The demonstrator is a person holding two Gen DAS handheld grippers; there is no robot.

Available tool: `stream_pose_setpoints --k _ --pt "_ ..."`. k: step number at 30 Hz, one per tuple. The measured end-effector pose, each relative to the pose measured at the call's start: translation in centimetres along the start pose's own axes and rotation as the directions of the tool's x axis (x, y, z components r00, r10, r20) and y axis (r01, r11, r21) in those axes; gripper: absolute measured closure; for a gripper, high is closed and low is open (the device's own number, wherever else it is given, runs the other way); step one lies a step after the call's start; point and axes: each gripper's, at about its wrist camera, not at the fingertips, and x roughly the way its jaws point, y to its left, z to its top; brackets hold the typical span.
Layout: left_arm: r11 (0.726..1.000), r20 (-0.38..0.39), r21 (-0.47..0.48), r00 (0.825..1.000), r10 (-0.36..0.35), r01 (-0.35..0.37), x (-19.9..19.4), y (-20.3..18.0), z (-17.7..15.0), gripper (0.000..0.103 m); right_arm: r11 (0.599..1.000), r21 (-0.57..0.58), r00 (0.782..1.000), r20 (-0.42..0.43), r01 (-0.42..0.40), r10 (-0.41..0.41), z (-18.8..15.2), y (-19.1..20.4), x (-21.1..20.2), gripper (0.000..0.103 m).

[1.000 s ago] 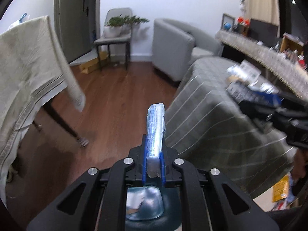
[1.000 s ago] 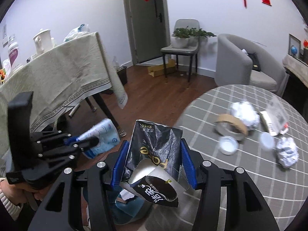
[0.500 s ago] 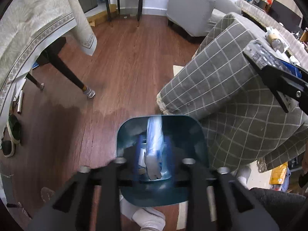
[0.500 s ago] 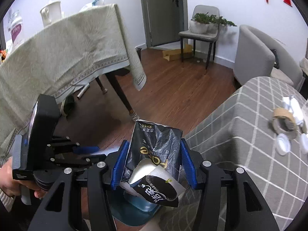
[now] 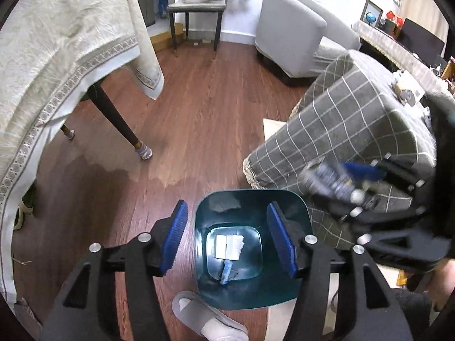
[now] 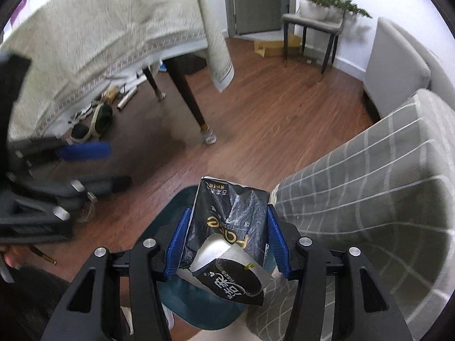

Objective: Collect trash
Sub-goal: 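Open the left gripper over the bin while the right gripper releases the black bag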

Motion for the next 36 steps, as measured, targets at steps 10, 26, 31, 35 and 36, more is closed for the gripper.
stream_pose_setpoints --k 10,26,31,35,36 --pt "0.998 0.211 -0.007 0.976 0.055 -0.055 -5.9 0.1 3.2 0.038 0.999 -0.04 0.992 -0.123 -0.006 0.001 -2.2 1.4 4.0 0.049" --pt "0.998 0.327 0.052 0.944 -0.044 0.028 -14.1 -4.4 7.2 0.026 0.995 -0.09 0.983 -0.18 -0.054 0.037 -3.4 1.8 2.8 0.044" --pt "0.995 0.336 0.096 0.941 -0.028 -0.004 -14.9 -6.0 6.8 0.02 0.996 -0.074 0.995 -0.092 -0.053 0.046 -2.1 1.3 -0.6 0.034" --pt "0.996 0.344 0.084 0.938 -0.032 0.003 -15.2 -6.6 6.7 0.02 0.996 -0.075 0.999 0.001 -0.04 0.04 -1.0 0.6 -3.9 0.034" --pt "0.997 0.35 0.081 0.936 -0.03 0.002 -15.3 -6.9 6.8 0.019 0.997 -0.073 0.999 0.018 -0.035 0.037 -0.8 0.3 -4.5 0.034"
